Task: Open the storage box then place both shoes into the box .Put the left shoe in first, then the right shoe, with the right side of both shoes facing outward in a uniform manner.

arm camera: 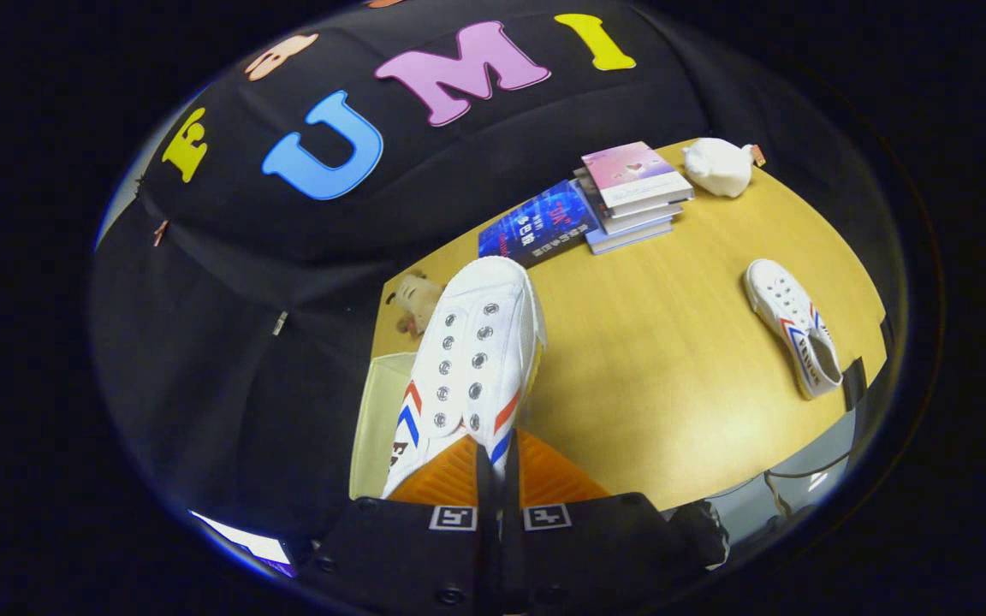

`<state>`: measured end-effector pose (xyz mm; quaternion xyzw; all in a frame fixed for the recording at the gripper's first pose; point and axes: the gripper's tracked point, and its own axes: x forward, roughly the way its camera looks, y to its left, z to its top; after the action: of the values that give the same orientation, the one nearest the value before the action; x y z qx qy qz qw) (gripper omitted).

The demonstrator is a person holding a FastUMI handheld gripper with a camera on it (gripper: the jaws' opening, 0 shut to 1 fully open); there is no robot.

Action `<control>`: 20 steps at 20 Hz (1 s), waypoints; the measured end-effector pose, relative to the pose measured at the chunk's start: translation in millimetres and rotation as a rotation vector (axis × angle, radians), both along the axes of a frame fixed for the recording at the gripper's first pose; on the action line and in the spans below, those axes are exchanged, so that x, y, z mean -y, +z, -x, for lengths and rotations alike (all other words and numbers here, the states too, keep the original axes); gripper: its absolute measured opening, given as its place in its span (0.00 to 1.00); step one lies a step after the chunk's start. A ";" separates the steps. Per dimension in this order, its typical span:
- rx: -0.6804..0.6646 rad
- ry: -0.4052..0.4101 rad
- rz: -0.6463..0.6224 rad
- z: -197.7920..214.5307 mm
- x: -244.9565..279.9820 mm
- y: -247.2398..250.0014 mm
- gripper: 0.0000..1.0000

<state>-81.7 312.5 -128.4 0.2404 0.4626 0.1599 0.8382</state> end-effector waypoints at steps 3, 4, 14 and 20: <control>-0.009 0.071 -0.013 16.6 -46.9 0.6 0.05; -0.013 0.083 -0.024 19.6 -62.1 0.9 0.05; -0.069 0.126 0.038 25.1 -150.0 -49.1 0.05; -0.146 0.134 0.132 26.8 -162.9 -93.7 0.05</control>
<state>-108.5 475.4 -222.2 0.1641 0.5471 0.1668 0.8037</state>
